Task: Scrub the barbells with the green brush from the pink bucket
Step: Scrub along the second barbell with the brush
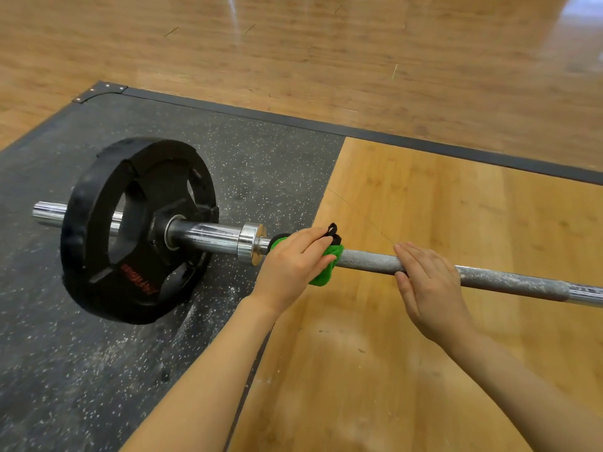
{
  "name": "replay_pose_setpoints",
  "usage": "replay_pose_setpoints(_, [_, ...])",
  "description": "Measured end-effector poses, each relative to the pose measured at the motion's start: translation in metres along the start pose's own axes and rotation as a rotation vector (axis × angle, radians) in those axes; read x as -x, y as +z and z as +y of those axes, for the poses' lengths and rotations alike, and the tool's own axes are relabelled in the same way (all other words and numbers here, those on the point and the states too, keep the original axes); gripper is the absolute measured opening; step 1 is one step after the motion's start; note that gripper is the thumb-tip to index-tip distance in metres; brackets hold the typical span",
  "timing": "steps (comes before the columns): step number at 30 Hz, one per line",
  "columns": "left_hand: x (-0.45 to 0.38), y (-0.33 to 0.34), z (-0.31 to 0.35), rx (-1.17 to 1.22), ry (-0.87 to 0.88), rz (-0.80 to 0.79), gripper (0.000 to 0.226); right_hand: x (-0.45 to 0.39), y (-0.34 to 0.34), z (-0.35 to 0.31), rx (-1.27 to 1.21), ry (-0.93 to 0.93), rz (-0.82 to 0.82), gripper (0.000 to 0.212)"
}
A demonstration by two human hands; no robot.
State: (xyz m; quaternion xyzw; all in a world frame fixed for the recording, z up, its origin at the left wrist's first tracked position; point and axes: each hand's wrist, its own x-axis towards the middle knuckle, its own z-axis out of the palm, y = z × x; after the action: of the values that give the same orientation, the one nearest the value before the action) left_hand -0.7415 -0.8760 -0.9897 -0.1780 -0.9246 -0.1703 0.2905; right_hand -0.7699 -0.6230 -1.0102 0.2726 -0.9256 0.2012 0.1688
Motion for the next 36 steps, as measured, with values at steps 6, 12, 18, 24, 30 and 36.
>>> replay_pose_setpoints(6, [-0.002,0.004,-0.015,-0.041,-0.016,-0.029,0.033,-0.017,0.002,0.006,0.015,-0.018,0.022,0.047])
replay_pose_setpoints(12, [-0.001,0.003,-0.03,-0.121,-0.124,-0.003,0.032,-0.034,-0.001,0.012,0.024,0.02,-0.075,0.052])
replay_pose_setpoints(18, [-0.001,0.028,-0.025,-0.187,-0.271,-0.032,0.043,-0.034,0.002,0.01,0.287,0.108,-0.083,0.059])
replay_pose_setpoints(24, [-0.028,0.053,-0.01,-0.152,-0.306,0.023,0.041,-0.032,0.017,0.007,0.294,0.122,-0.016,0.059])
replay_pose_setpoints(30, [-0.033,0.057,-0.021,-0.212,-0.151,-0.017,0.038,-0.037,0.04,-0.003,0.332,0.111,0.034,0.059])
replay_pose_setpoints(36, [-0.025,0.058,-0.032,-0.198,-0.367,0.037,0.038,-0.042,0.04,0.001,0.293,0.108,0.068,0.057])
